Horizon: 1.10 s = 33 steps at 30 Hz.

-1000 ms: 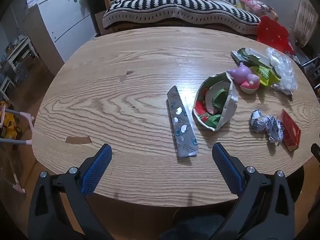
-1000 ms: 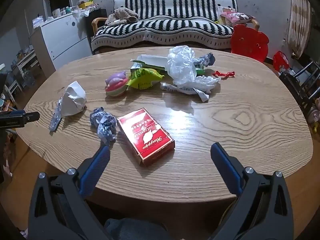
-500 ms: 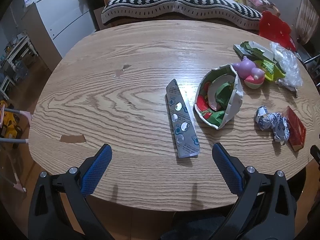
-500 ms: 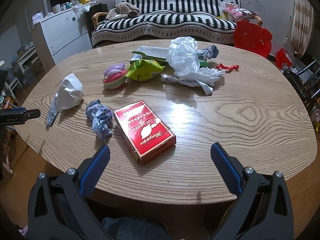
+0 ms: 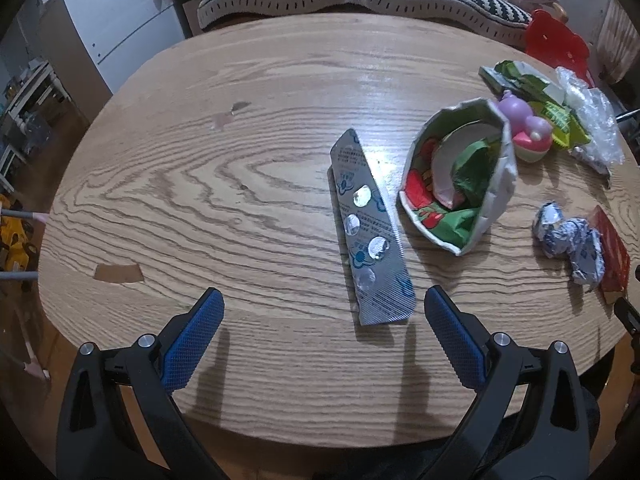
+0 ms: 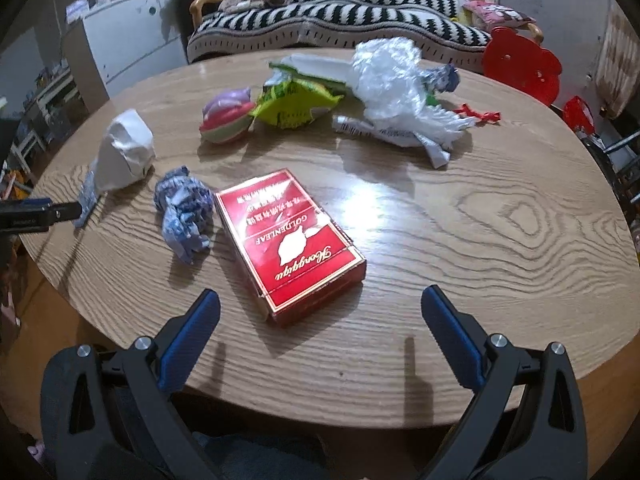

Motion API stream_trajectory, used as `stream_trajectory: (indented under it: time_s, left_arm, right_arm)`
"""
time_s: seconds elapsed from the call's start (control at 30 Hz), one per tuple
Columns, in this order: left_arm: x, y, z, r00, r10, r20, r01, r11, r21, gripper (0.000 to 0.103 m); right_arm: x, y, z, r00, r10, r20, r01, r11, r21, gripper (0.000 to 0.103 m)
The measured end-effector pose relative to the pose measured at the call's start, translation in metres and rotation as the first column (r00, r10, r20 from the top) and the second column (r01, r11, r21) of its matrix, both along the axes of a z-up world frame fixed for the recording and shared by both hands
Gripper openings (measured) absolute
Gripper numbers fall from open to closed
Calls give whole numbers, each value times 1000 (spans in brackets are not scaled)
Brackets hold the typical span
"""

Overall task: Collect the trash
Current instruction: 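Reach the left gripper to the pill blister pack while the right approaches the red box, then grasp the blister pack with the left gripper while the right grasps the red box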

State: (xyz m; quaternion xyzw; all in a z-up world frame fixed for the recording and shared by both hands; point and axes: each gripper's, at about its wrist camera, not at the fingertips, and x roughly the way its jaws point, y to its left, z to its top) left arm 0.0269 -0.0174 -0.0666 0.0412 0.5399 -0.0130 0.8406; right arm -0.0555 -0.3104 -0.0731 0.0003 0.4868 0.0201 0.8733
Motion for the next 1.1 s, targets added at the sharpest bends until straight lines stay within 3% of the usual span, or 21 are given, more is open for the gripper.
stream_trajectory:
  time_s: [0.37,0.5,0.67,0.7,0.73,0.8,0.97,1.1]
  left_arm:
    - [31,6,-14,999,-27,-45,26,999,-29,98]
    - [36,7,-15,997,-68,-32,67,997,-31,98]
    - [42,9,-14,997,-79,8,80,996,-30,98]
    - [39,11,-14,996,-85,23,86,996,-37,95]
    - [36,9,-12,993,-100,60,103,994,-45,75]
    - [33,4,-6,988,-102,120,106,994,-25,29]
    - [35,-3,-1,988,-110,110,113,993,-19,29]
    - [24,-9,13,985,-108,134,117,991,-64,29]
  right_arm:
    - [49,2,-20,990,114,-80,-116,993,-23,98]
    - [67,8,-21,974,203,-101,-206,978,-18,98]
    - [75,9,-24,978,199,-65,-201,980,-12,98]
    - [75,10,-24,978,197,-61,-198,980,-10,86]
    - [74,12,-21,979,201,-47,-201,980,-7,65]
    - [73,11,-15,983,177,-42,-177,984,6,57]
    - [69,7,-4,990,143,-5,-143,989,36,56]
    - [66,-4,13,994,100,43,-102,993,52,56]
